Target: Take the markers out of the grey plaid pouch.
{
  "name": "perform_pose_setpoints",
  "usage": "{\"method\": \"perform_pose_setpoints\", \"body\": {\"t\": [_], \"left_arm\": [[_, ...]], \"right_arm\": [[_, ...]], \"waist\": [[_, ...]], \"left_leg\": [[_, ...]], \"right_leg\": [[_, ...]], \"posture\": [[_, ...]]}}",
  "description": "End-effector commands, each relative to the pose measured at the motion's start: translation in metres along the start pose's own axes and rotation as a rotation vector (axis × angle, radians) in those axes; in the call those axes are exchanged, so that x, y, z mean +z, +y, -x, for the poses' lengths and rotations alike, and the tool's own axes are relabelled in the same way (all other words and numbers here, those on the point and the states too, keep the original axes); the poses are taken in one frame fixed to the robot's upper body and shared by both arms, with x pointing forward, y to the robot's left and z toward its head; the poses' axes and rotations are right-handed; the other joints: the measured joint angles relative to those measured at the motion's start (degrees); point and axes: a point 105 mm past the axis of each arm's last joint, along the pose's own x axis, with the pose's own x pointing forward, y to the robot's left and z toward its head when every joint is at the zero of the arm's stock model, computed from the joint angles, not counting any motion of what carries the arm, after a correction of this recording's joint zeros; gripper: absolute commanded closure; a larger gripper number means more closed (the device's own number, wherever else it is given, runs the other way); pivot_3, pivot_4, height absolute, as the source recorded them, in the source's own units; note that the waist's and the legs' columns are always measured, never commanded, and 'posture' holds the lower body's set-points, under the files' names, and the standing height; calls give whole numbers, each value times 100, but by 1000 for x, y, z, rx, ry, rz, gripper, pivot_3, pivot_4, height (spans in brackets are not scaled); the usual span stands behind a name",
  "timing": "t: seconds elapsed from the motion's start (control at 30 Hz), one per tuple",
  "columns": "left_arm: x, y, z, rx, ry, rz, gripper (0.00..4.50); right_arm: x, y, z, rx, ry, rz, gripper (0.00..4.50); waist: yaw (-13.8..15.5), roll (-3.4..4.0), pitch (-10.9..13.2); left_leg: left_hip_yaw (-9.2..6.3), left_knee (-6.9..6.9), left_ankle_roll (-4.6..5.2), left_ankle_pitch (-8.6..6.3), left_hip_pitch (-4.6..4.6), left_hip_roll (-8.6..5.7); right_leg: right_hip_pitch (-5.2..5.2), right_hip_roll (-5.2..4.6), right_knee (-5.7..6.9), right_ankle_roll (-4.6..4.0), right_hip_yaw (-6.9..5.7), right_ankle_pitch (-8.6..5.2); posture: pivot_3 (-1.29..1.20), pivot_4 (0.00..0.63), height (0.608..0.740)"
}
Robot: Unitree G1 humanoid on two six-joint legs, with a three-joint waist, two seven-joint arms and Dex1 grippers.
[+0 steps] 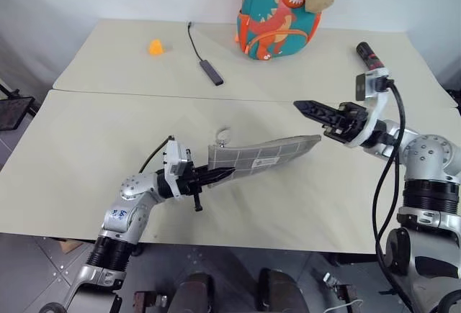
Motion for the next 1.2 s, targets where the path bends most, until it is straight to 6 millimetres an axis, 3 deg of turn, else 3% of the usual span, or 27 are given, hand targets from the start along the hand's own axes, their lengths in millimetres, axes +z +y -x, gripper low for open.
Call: {"method": "perform_pose_setpoints", "body": {"t": [0.03, 0.1, 0.2, 0.33, 0.53, 0.6, 0.87, 1.1, 1.2], "left_arm": [[6, -5, -2, -42, 6, -45, 4500], [1, -7, -4, -70, 56, -148, 4500], [6, -1, -9, -58, 59, -333, 4500], [5, -1, -13, -100, 73, -464, 4500], [-7, -5, -21, -152, 96, -610, 4500], [-13, -5, -21, -170, 120, -645, 4500], [-25, -3, -24, -175, 162, -727, 4500], [-26, -2, -24, -154, 165, -748, 4500], [-26, -1, -23, -148, 172, -752, 4500]], "right_arm": [[3, 5, 0, -4, 18, 48, 4455], [-4, 7, -5, 0, 78, -12, 4455], [-23, 24, -12, 78, 247, -1, 3871], [-42, 30, -10, 109, 401, -13, 2522], [-49, 31, -18, 120, 507, -35, 549], [-49, 35, -24, 141, 495, -71, 549], [-80, 43, -36, 201, 557, -163, 549], [-85, 37, -35, 160, 556, -165, 549], [-82, 22, -31, 82, 531, -148, 549]], "waist": [[-1, 0, 0], [-1, 0, 0], [10, 5, 3], [30, 5, 3], [25, 5, 3], [10, 5, 3], [24, 5, 3], [16, 5, 3], [13, 5, 3]], "left_leg": [[1, 0, 0, 0, 0, 0], [2, 0, 0, 0, 0, 0], [3, 0, 0, 0, 0, -1], [0, 0, 1, 0, -1, -3], [1, 1, 2, -1, -1, -3], [1, 1, 2, -1, -1, -1], [-4, 3, 2, -1, -2, -1], [-5, 3, 2, -1, -2, -5], [-5, 3, 2, -1, -2, -4]], "right_leg": [[0, 0, 0, 0, 0, 0], [0, 1, 0, 0, 0, 0], [0, 1, -2, 0, 0, 0], [2, 0, -6, 0, -2, 0], [3, -1, -7, 1, -4, 0], [3, -1, -7, 1, -5, 1], [3, -1, -5, 0, -8, 1], [3, -4, -5, 2, -8, 1], [3, -4, -5, 2, -8, 1]], "posture": [[0, 150, 740], [0, 150, 740], [0, 150, 740], [0, 150, 740], [0, 150, 740], [0, 150, 740], [0, 150, 740], [0, 150, 740], [0, 150, 740]]}}
